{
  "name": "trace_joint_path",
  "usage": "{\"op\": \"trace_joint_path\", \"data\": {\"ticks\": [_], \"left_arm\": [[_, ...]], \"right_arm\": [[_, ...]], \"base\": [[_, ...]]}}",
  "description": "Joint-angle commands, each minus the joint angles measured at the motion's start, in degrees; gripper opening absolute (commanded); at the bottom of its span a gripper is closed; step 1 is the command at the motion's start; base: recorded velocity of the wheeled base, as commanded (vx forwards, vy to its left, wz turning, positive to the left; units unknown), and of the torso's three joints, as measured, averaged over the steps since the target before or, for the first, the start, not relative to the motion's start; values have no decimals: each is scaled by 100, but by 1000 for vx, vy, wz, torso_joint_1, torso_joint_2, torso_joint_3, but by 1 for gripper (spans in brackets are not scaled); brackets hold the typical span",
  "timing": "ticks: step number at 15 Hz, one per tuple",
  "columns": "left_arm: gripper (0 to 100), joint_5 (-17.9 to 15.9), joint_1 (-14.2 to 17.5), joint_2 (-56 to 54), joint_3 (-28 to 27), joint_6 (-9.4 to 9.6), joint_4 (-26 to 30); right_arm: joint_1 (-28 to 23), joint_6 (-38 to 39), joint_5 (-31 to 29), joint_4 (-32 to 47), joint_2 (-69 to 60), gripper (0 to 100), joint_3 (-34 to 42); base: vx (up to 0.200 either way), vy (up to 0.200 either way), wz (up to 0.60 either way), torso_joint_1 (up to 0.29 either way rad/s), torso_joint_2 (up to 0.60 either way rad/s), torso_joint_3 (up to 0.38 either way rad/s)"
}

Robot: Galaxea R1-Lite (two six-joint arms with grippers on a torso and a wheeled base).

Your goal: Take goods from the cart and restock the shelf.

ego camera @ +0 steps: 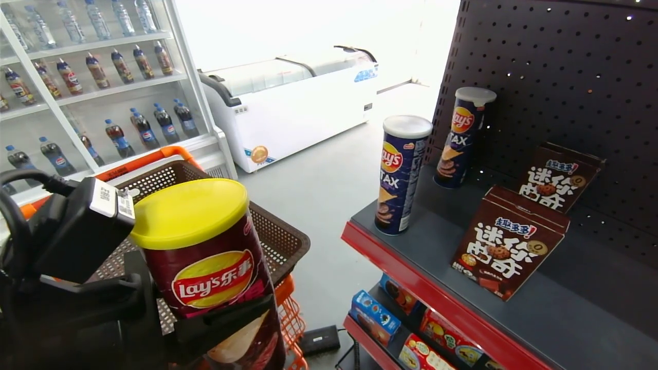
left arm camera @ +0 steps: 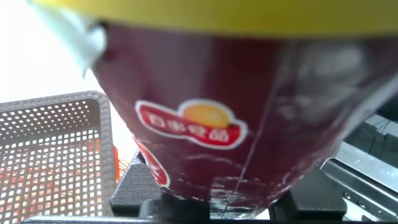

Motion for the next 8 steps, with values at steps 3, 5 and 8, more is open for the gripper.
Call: {"op": "trace_joint_path", "data": {"ticks": [3, 5, 8], "left_arm": [[0, -8, 4, 8, -2, 19, -1], [0, -8, 4, 8, 7, 28, -1], [0, -17, -14, -10, 60, 28, -19]], "right_arm": [[1, -6, 1, 0, 0, 100, 0], [1, 3, 1, 0, 0, 100, 0], [1, -6, 1, 0, 0, 100, 0]], "base": [[0, 0, -400, 3, 2, 6], [0, 0, -600, -7, -2, 5], [0, 0, -600, 6, 1, 1]]}}
